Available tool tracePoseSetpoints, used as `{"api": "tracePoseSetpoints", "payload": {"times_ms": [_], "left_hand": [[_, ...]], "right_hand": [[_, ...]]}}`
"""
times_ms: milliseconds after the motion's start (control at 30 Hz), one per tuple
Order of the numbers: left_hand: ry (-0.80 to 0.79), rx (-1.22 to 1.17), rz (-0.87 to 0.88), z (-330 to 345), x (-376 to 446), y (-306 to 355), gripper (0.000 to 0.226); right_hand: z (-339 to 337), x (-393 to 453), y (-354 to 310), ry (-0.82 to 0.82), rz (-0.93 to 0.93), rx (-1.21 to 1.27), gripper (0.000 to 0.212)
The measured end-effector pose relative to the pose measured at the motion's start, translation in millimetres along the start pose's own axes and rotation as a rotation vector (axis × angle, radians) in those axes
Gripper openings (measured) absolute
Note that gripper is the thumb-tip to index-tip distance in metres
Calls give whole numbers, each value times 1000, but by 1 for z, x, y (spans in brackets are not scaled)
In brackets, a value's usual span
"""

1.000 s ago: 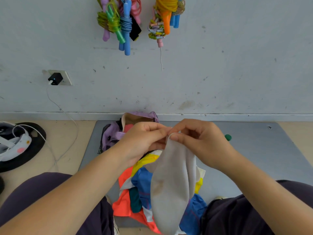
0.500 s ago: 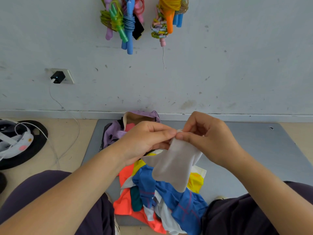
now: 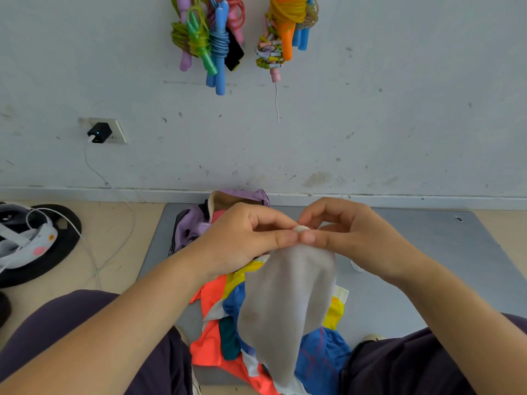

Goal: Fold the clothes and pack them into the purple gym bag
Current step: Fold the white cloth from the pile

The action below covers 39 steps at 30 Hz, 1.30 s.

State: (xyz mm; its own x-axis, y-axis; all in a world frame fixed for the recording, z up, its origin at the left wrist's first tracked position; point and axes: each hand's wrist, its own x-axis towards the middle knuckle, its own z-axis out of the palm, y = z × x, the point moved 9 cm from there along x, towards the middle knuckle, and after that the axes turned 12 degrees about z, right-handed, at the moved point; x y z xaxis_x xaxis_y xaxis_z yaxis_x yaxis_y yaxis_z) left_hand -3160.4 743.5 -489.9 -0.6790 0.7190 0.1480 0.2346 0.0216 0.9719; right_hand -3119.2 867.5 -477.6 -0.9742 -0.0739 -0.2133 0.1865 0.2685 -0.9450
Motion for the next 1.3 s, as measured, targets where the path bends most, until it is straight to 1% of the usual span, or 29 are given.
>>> {"api": "tracePoseSetpoints", "payload": {"times_ms": [67,167,233,267,300,367,400,467,533,667,733,800,867,1000,1067,1200,1300], "left_hand": [[1,72,16,-6,0,1,12],[33,-39,25,-12,1,1,8],[64,-74,31,-21,1,0,7],[69,-22,42,-26,1,0,6],[66,79,59,-31,1,1,4],[34,332,85,-36,1,1,2],[19,436,87,-35,1,1,5],[32,504,104,-32,1,1,5],[109,481,160,-35,2,7,3],[328,219,189,-66,0,15,20],[422,203,176,-86,-3,15,24],[481,218,158,-104,-6,11,21],[512,242,136,-118,-10,7,16],[510,271,82,-126,-17,-5,24],[501,267,51,-124,-20,-11,24],[518,238,10,-125,-22,-19,15],[534,267,-7,-127,-24,-21,7]], "right_hand": [[3,1,7,-53,56,-47,15],[14,1,21,-169,156,-183,18],[13,2,24,-147,168,-303,18],[9,3,24,-106,152,-334,14],[5,4,22,-56,134,-353,11],[-3,5,20,35,107,-373,9],[-3,5,19,63,92,-384,8],[1,5,17,92,59,-437,8],[3,6,17,109,44,-496,11],[-20,11,26,168,114,-618,19],[-40,11,30,235,153,-709,22],[-61,7,28,324,151,-751,20],[-78,1,26,390,143,-704,20],[-93,-8,21,452,97,-646,20],[-94,-13,17,476,60,-638,21],[-89,-18,5,546,-40,-723,13],[-81,-20,-2,558,-100,-809,8]]}}
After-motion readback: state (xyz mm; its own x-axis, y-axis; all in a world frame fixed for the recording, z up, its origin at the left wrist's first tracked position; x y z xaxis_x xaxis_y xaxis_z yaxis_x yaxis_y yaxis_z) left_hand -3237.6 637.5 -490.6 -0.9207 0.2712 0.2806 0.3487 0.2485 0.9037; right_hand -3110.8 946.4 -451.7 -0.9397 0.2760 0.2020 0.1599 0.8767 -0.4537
